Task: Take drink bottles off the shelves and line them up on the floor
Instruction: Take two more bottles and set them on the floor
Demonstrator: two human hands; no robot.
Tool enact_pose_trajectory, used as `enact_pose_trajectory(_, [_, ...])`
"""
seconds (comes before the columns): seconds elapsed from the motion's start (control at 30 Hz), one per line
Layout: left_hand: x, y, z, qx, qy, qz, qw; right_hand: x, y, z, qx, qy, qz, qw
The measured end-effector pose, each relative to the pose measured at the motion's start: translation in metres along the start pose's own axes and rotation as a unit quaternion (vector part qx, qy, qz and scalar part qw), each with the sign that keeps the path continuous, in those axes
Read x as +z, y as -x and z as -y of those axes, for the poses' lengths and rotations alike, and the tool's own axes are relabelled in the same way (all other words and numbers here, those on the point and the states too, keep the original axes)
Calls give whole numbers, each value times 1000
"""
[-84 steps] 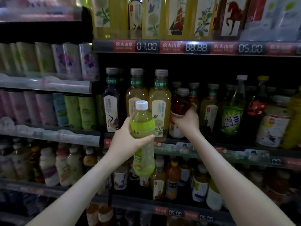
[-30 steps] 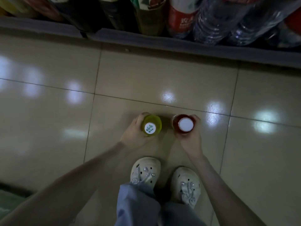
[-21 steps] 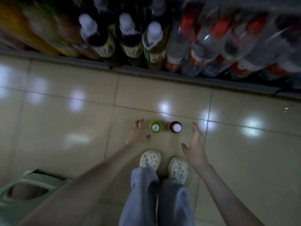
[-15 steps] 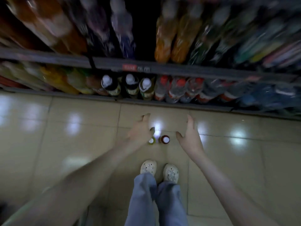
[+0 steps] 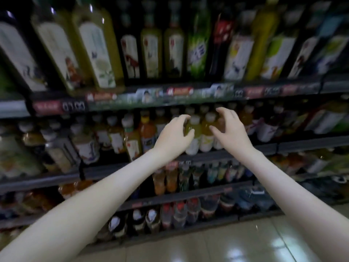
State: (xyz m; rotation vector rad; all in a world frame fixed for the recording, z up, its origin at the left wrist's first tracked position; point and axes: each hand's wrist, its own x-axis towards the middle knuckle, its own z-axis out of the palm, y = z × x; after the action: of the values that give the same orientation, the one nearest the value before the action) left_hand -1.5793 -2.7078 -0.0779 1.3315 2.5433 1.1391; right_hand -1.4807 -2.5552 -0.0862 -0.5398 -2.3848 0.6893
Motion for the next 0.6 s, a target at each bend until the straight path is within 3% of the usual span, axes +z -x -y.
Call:
enact_pose_trajectory(0.17, [-20,-47,-53,88,10,-114,990,-62,-54,-3,-49,-30,-116,992])
enact_pose_trajectory(0.33, [-19,-99,-92,103,-57,-220,968,-92,-102,-22,-87,3,-167,982])
enact_pose_trajectory(0.47, [-9,-148,-100,42,-128,-260,956,-98,-134,-34,-114,11,-155,981])
enact_pose_trajectory(0.6, [-11,-185,-99,-28,-109,-291,950,-98,-163,-34,-175,41,-185,966])
